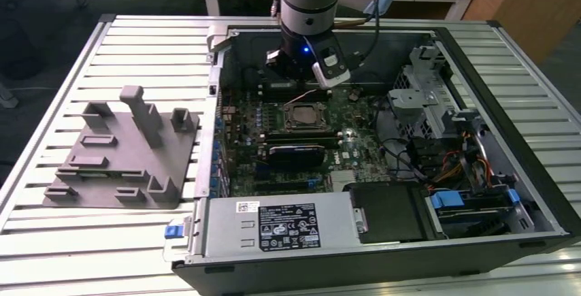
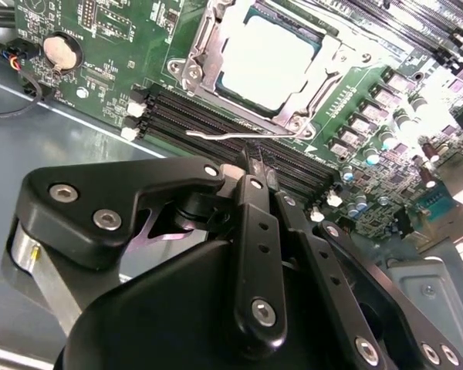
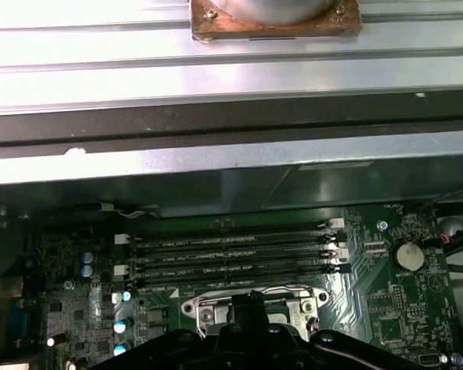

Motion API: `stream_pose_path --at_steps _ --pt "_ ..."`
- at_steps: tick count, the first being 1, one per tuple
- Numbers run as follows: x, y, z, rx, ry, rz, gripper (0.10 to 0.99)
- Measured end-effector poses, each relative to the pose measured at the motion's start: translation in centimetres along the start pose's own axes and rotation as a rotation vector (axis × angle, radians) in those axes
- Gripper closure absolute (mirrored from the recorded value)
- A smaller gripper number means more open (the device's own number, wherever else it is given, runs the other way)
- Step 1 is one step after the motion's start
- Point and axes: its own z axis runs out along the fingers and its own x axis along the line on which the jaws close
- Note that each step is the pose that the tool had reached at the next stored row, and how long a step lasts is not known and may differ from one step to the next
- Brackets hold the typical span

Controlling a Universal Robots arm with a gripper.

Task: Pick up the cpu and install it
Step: 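Install the first cpu locking lever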

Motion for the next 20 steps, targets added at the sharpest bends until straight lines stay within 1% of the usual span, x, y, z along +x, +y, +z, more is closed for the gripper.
stream_pose_path --at_steps 9,13,16,20 --pt "0.0 0.02 0.01 0.009 -0.0008 0.0 0.98" --pt "0.0 0.02 0.02 0.016 -0.0015 0.0 0.98" --pt "-0.03 0.03 0.04 0.025 -0.0022 0.0 0.98" --pt "-0.21 0.08 0.24 0.033 -0.0035 0.003 0.98"
